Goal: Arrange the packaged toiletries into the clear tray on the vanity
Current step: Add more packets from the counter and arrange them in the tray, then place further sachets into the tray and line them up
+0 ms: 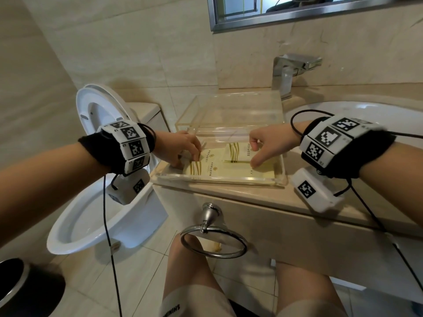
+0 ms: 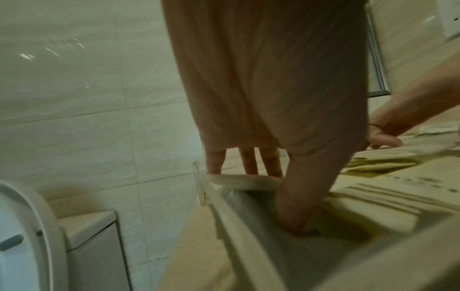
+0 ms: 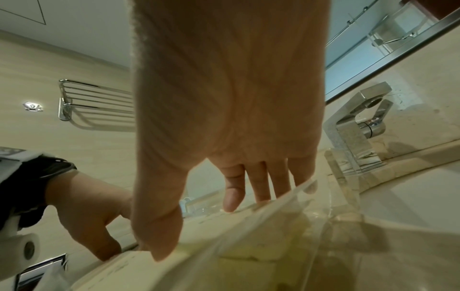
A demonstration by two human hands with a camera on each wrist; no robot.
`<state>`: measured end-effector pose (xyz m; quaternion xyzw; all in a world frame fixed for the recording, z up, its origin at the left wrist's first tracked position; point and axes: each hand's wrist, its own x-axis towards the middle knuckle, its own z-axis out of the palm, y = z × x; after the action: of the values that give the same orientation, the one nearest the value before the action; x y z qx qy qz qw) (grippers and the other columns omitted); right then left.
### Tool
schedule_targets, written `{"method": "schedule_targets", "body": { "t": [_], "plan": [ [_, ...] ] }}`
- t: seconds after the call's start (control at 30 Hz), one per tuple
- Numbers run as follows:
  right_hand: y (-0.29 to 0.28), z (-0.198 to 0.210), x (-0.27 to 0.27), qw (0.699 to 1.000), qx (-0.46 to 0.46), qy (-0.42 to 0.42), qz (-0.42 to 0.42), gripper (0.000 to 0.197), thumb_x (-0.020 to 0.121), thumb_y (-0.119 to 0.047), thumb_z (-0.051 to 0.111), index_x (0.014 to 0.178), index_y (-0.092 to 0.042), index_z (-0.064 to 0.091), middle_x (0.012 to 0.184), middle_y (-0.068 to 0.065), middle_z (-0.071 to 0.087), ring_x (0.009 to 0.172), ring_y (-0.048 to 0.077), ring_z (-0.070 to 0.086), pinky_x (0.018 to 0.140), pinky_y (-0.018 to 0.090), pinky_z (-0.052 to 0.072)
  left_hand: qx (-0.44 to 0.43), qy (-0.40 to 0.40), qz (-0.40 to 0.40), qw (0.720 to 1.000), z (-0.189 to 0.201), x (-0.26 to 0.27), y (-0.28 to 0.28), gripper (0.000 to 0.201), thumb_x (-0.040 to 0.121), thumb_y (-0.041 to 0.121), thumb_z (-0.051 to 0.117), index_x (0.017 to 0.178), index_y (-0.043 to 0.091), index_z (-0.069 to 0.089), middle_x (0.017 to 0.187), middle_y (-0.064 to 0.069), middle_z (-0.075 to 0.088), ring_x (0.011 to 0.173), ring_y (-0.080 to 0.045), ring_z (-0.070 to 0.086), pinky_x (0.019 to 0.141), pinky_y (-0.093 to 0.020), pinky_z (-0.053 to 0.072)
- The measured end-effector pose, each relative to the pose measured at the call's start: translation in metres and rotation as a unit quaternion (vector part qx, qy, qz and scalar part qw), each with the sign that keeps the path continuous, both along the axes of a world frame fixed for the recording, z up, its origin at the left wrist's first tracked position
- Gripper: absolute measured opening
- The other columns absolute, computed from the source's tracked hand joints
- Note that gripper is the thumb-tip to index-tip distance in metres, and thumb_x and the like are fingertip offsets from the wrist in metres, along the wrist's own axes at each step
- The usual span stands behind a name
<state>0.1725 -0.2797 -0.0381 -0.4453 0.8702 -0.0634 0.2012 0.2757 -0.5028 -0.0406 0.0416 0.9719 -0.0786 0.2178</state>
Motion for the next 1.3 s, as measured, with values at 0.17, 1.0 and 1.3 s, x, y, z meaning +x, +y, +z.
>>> {"method": "schedule_targets", "body": {
  "t": [0.17, 1.0, 1.3],
  "plan": [
    [-0.001, 0.000, 0.001, 1.000, 0.010, 0.000, 0.005, 0.031, 0.080, -0.035, 0.068, 0.079, -0.023, 0.040, 0.090, -0.002, 0.051, 0.068, 0.007, 0.042, 0.055, 0.017, 0.036, 0.062, 0.012, 0.046, 0.997, 0.007, 0.004, 0.004, 0.060, 0.081, 0.009, 0.065, 0.132, 0.032, 0.042, 0.147, 0.000, 0.024, 0.137, -0.020, 0.022, 0.115, -0.041, 0.027],
    [0.092, 0.021, -0.031, 0.979, -0.166, 0.031, -0.114, 0.026, 0.092, -0.013, 0.050, 0.109, 0.003, 0.061, 0.093, 0.005, 0.053, 0.081, 0.014, 0.047, 0.055, 0.011, 0.035, 0.166, 0.157, 0.002, 0.974, 0.062, -0.112, 0.145, 0.042, 0.089, 0.000, 0.050, 0.127, 0.017, 0.053, 0.113, 0.007, 0.050, 0.098, -0.009, 0.045, 0.068, -0.018, 0.033],
    [0.163, 0.015, -0.060, 0.963, -0.157, 0.007, -0.220, 0.022, 0.090, -0.015, 0.050, 0.106, -0.008, 0.064, 0.093, 0.004, 0.057, 0.083, 0.019, 0.051, 0.071, 0.028, 0.043, 0.178, 0.166, -0.070, 0.967, 0.057, -0.166, 0.225, 0.036, 0.089, 0.005, 0.052, 0.123, 0.017, 0.057, 0.103, 0.009, 0.052, 0.094, -0.008, 0.046, 0.081, -0.020, 0.034]
  ]
}}
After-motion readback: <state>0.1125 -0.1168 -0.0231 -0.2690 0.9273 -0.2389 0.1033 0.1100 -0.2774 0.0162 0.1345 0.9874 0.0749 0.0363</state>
